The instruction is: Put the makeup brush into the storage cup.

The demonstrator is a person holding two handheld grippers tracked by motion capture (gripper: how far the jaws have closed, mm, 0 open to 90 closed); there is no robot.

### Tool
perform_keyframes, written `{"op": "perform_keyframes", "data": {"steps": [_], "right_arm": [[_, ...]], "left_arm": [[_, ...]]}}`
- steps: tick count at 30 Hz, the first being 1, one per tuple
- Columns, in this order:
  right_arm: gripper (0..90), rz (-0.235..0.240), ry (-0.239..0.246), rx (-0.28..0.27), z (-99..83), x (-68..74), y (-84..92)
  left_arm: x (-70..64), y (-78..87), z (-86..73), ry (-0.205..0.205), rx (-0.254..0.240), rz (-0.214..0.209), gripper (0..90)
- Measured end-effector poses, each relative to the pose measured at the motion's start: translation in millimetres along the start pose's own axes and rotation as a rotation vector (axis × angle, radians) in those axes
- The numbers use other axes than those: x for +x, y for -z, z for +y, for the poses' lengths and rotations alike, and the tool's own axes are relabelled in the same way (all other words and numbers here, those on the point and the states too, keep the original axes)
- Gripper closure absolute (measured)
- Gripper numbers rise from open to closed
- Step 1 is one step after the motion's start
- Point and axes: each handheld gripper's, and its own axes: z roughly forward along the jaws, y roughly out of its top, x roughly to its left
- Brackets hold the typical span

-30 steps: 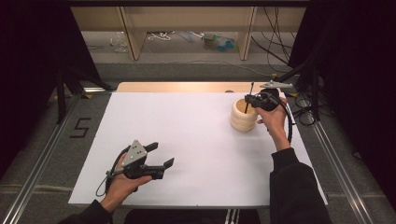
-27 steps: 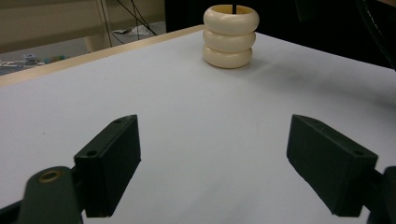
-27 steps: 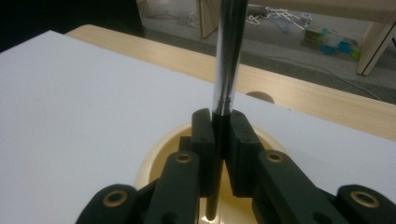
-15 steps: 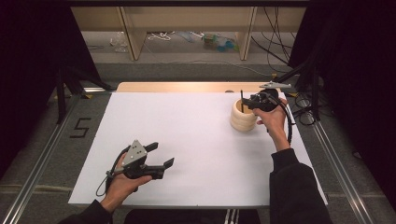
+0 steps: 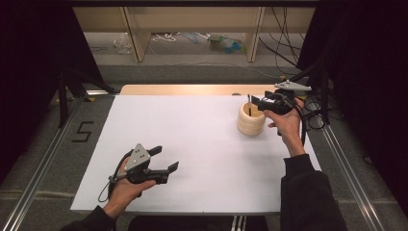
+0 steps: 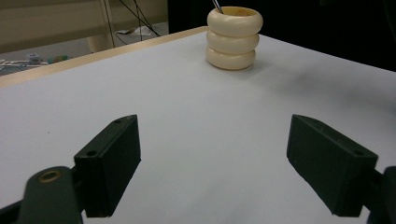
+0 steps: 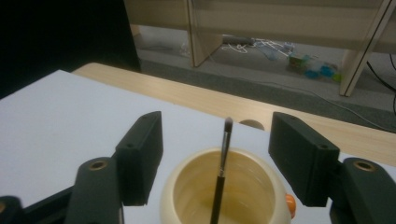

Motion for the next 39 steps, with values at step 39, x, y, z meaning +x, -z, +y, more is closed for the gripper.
{"op": "perform_keyframes", "data": {"steps": [39], "right_arm": [[22.4, 0.163, 0.033, -0.043, -26.0, 63.4, 35.1]], "left_arm": [[1.0, -0.5, 1.2, -0.001, -0.010, 0.007, 17.5]]}}
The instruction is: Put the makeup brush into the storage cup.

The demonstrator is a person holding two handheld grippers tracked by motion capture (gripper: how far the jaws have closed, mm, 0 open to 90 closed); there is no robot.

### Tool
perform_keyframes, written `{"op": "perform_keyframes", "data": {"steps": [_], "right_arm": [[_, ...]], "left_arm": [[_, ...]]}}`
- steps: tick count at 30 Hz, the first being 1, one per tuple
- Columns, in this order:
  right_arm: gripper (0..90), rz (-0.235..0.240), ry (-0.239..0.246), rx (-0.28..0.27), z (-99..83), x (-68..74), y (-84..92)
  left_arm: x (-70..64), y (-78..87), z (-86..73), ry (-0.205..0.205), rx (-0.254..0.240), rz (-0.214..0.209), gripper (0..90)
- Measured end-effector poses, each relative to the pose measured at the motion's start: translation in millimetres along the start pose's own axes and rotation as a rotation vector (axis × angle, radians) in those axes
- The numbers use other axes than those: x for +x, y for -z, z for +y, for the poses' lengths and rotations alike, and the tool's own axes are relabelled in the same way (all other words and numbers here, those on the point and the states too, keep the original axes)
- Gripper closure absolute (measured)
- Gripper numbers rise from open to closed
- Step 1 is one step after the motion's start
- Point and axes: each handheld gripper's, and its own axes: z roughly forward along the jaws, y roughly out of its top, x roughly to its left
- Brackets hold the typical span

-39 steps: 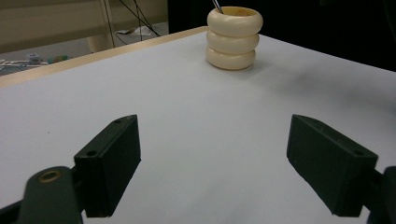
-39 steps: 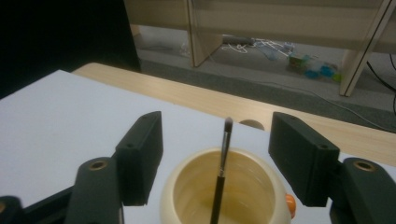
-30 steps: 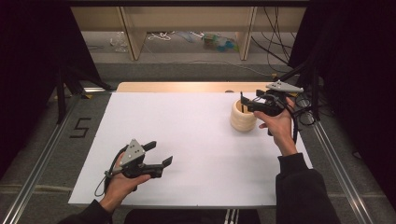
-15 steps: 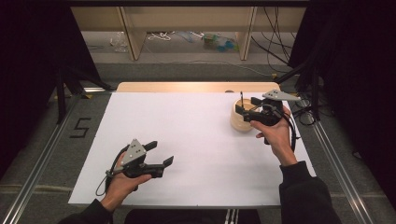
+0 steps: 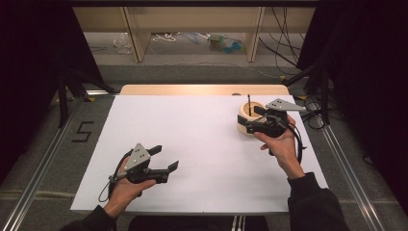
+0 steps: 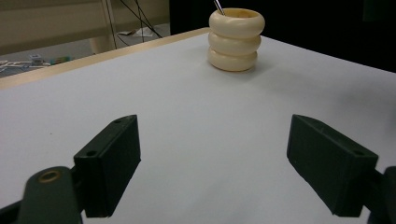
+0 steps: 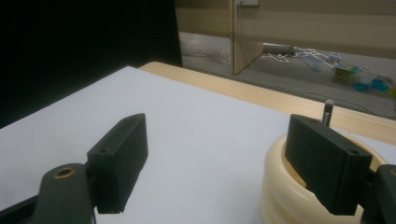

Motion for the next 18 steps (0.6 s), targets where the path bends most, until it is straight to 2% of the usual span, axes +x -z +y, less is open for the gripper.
{"op": "perform_keyframes", "data": {"steps": [1, 2, 3, 4, 9, 10, 11, 12, 14, 15, 18], "right_arm": [[22.4, 0.005, -0.003, 0.001, -0.4, 1.4, 0.1], [22.4, 0.011, -0.011, 0.003, -0.8, 3.0, 0.4], [22.2, 0.004, 0.010, -0.008, -1.6, 3.1, 0.3], [21.7, 0.007, 0.007, -0.009, -2.4, 4.1, 0.4], [19.9, 0.029, -0.018, 0.019, -8.0, 8.2, 3.2], [19.7, 0.029, -0.011, 0.005, -8.9, 8.1, 3.5], [18.7, 0.037, -0.024, 0.004, -9.5, 9.1, 4.2], [18.3, 0.028, -0.011, 0.005, -9.6, 8.9, 5.4], [18.4, 0.033, -0.018, 0.008, -11.0, 10.2, 7.6], [18.4, 0.030, -0.003, -0.024, -12.9, 10.2, 6.0], [18.4, 0.035, -0.010, 0.012, -16.3, 13.2, 9.4]], "left_arm": [[0.8, -0.2, 0.3, -0.008, 0.000, -0.003, 17.5], [-0.3, -0.4, -0.1, 0.014, 0.000, 0.001, 17.5], [-0.5, -0.5, -0.2, 0.018, 0.000, 0.003, 17.5], [0.5, -0.4, 0.2, -0.004, 0.002, 0.000, 17.5], [0.8, -2.0, -0.2, 0.009, 0.004, 0.010, 17.5], [1.6, -2.7, -0.4, 0.005, 0.005, 0.012, 17.5], [2.3, -3.6, -0.7, 0.007, 0.009, 0.014, 17.5], [2.5, -4.7, -1.2, 0.015, 0.012, 0.014, 17.5], [3.0, -5.3, -1.0, 0.008, 0.008, 0.009, 17.5], [2.8, -5.1, -0.7, 0.007, 0.011, 0.012, 17.5], [1.4, -5.2, -0.9, 0.013, 0.010, 0.009, 17.5]]}}
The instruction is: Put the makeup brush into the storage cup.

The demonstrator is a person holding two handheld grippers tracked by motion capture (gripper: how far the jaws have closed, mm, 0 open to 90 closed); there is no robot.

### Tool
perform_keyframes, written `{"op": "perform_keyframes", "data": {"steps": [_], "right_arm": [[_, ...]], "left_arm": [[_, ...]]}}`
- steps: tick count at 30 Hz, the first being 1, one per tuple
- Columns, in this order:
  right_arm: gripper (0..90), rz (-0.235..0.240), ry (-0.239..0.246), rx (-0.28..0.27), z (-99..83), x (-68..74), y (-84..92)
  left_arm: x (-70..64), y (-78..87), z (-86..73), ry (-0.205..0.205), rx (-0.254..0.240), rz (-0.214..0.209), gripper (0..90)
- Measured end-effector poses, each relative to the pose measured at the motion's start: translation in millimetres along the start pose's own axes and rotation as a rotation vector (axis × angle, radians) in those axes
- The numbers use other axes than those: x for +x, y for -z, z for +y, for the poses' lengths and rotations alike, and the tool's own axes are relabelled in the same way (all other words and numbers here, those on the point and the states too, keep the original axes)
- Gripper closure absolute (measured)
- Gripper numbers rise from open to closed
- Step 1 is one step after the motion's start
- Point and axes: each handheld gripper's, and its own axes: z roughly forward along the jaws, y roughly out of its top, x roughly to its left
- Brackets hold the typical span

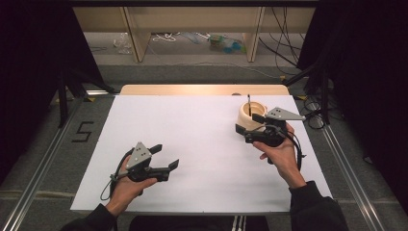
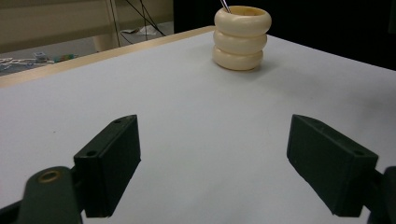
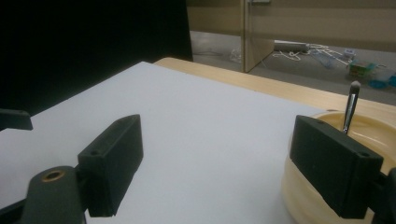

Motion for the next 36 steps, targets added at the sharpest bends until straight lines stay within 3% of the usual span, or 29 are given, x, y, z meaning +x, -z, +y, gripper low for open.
{"op": "perform_keyframes", "data": {"steps": [3, 4, 6, 9, 11, 13, 14, 18, 20, 21, 23, 24, 25, 28, 30, 36], "right_arm": [[18.4, 0.006, -0.006, -0.005, -4.7, 3.6, 0.4], [18.3, 0.006, 0.014, -0.012, -5.8, 3.3, 0.4], [18.3, 0.017, -0.003, -0.007, -8.3, 6.5, 0.1], [18.1, 0.018, 0.003, 0.028, -11.1, 9.4, 1.3], [18.0, 0.019, 0.019, -0.001, -14.0, 10.2, -1.1], [17.8, 0.018, 0.012, 0.032, -16.3, 12.5, -0.6], [17.8, 0.038, -0.002, 0.032, -17.3, 13.6, -1.0], [17.7, 0.033, 0.011, 0.040, -20.8, 15.5, -0.3], [17.7, 0.029, 0.027, 0.025, -22.3, 15.9, 0.3], [17.7, 0.040, -0.001, 0.030, -22.9, 18.0, 1.0], [17.7, 0.030, 0.026, 0.019, -23.4, 17.5, 2.2], [17.7, 0.048, 0.002, 0.036, -23.6, 19.2, 4.0], [17.7, 0.049, 0.009, 0.009, -25.0, 19.1, 2.8], [17.7, 0.058, -0.004, 0.019, -27.4, 20.9, 3.9], [17.4, 0.048, 0.023, 0.012, -29.8, 20.2, 3.9], [16.8, 0.055, 0.018, 0.031, -36.4, 23.4, 5.2]], "left_arm": [[-0.2, 1.3, 0.1, -0.011, -0.004, -0.003, 17.5], [0.0, 1.8, 0.1, -0.011, -0.007, -0.007, 17.5], [0.3, 3.2, 0.5, -0.012, -0.009, -0.001, 17.5], [1.0, 3.4, 0.2, -0.007, -0.008, 0.001, 17.5], [0.5, 3.3, -0.2, 0.003, -0.008, 0.001, 17.5], [0.9, 3.7, 0.3, -0.008, -0.010, 0.001, 17.5], [0.9, 3.8, 0.4, -0.012, -0.010, 0.001, 17.5], [0.1, 4.1, 0.2, -0.010, -0.011, 0.001, 17.5], [0.1, 4.4, 0.2, -0.011, -0.010, 0.001, 17.5], [0.2, 4.4, 0.2, -0.012, -0.011, 0.000, 17.5], [0.3, 4.4, 0.1, -0.012, -0.012, 0.001, 17.5], [0.3, 4.5, 0.1, -0.012, -0.012, 0.001, 17.5], [0.2, 4.5, 0.1, -0.012, -0.012, 0.000, 17.5], [0.1, 4.4, 0.1, -0.011, -0.010, 0.000, 17.5], [0.2, 4.7, 0.2, -0.015, -0.009, -0.001, 17.5], [0.0, 4.6, 0.0, -0.005, -0.012, 0.001, 17.5]]}}
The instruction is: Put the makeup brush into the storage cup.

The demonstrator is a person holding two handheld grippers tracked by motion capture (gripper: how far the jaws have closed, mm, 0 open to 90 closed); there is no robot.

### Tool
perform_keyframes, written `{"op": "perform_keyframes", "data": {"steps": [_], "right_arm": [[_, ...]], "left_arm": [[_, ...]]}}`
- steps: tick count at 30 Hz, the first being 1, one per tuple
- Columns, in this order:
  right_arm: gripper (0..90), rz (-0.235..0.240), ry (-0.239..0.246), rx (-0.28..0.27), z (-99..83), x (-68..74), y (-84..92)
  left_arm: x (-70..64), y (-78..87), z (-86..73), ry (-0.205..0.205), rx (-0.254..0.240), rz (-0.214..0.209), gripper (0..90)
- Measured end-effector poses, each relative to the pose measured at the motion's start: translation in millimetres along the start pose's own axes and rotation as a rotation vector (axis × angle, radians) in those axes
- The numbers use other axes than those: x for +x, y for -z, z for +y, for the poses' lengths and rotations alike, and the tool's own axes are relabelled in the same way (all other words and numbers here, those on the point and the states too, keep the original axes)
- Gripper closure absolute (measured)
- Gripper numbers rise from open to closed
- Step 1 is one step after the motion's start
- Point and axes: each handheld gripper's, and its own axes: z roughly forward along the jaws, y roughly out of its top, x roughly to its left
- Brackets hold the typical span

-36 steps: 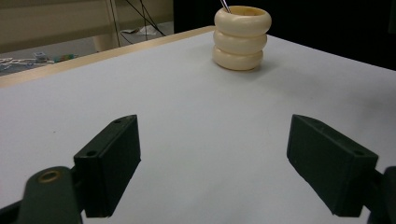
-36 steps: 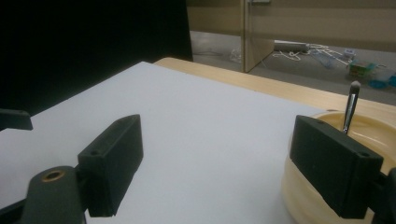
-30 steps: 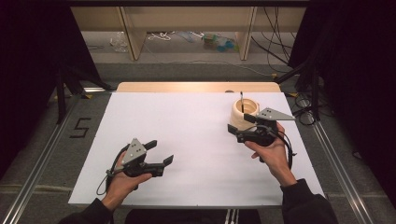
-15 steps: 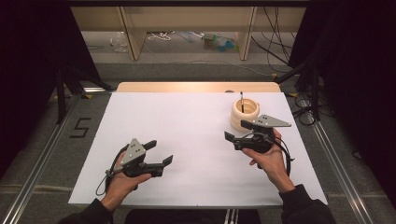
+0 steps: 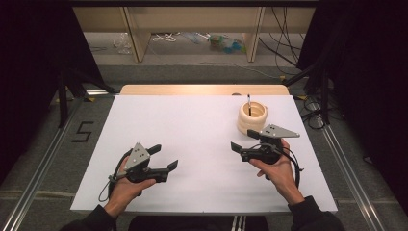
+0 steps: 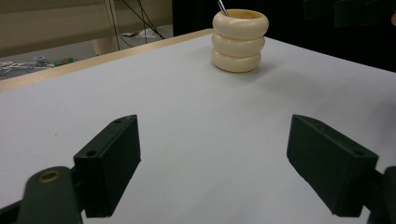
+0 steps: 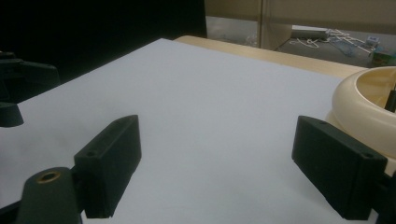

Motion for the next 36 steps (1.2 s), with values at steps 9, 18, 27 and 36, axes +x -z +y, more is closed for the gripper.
{"op": "perform_keyframes", "data": {"steps": [9, 18, 27, 36], "right_arm": [[16.6, 0.010, 0.016, 0.012, -12.9, 7.8, 7.8], [16.6, 0.021, 0.018, 0.009, -20.3, 14.0, 15.2], [16.5, 0.040, 0.017, -0.004, -24.6, 18.1, 20.4], [16.5, 0.040, 0.024, -0.024, -25.3, 20.4, 21.4]], "left_arm": [[1.5, 0.7, 0.4, -0.013, -0.004, 0.000, 17.5], [0.5, 0.5, -0.2, 0.006, -0.002, 0.005, 17.5], [1.6, 0.5, 0.1, -0.021, 0.003, -0.001, 17.5], [1.0, -0.2, -0.4, -0.011, 0.000, -0.001, 17.5]]}}
